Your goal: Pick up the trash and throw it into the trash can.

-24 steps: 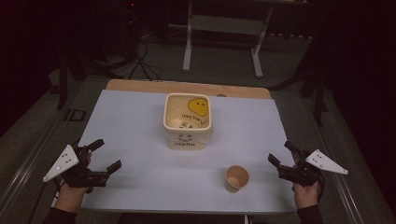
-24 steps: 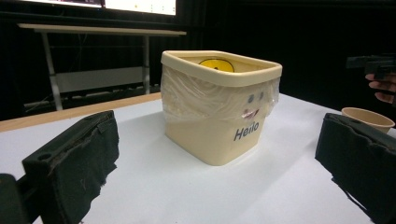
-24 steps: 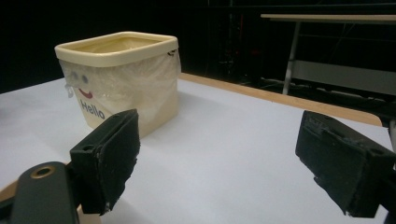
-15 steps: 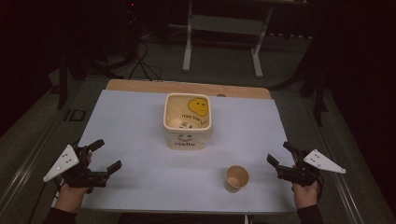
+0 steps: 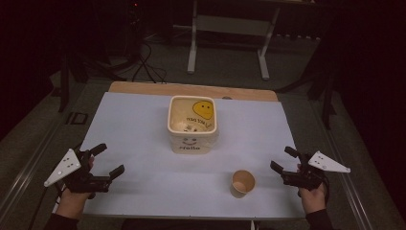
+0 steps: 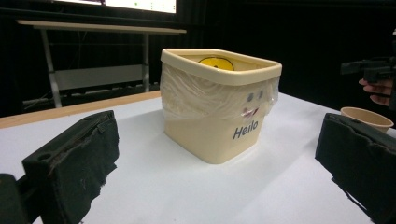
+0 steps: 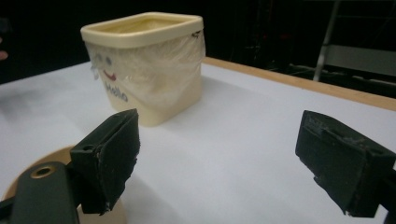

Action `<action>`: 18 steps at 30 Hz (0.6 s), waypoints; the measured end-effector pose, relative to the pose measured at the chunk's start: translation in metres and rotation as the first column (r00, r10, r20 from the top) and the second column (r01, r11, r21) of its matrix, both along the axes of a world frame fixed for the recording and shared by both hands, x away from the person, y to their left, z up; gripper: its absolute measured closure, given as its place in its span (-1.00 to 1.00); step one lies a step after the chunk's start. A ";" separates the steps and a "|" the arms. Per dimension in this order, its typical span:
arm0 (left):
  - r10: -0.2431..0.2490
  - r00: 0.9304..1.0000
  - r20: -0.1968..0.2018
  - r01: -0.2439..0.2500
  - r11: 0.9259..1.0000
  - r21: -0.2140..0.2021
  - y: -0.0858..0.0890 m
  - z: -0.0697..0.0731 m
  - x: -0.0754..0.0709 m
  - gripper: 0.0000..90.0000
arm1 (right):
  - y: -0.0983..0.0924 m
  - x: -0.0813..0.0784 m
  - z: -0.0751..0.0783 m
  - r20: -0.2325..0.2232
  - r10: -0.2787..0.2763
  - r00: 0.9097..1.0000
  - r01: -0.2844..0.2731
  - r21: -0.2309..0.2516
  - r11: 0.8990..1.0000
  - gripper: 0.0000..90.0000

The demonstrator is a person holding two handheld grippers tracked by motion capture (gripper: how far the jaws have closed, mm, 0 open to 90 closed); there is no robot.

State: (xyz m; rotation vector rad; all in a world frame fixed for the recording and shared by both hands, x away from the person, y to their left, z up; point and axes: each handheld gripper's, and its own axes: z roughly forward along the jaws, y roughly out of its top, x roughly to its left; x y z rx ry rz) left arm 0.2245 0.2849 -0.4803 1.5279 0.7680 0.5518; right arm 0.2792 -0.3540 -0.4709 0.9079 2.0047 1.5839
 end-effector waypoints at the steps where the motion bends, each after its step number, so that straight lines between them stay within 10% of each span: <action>1: 0.001 1.000 -0.001 -0.001 1.000 -0.001 0.000 0.000 0.000 -0.99 | 0.000 0.001 0.000 -0.002 0.005 1.000 -0.005 -0.009 1.000 -0.70; 12: 0.001 1.000 -0.006 -0.001 1.000 0.001 -0.001 0.000 0.001 -0.99 | 0.000 0.004 0.003 -0.077 0.118 0.990 -0.125 -0.104 0.987 -0.70; 18: 0.003 1.000 -0.006 -0.003 1.000 0.005 -0.001 0.000 0.002 -0.99 | -0.002 0.005 0.005 -0.181 0.199 0.963 -0.233 -0.195 0.953 -0.70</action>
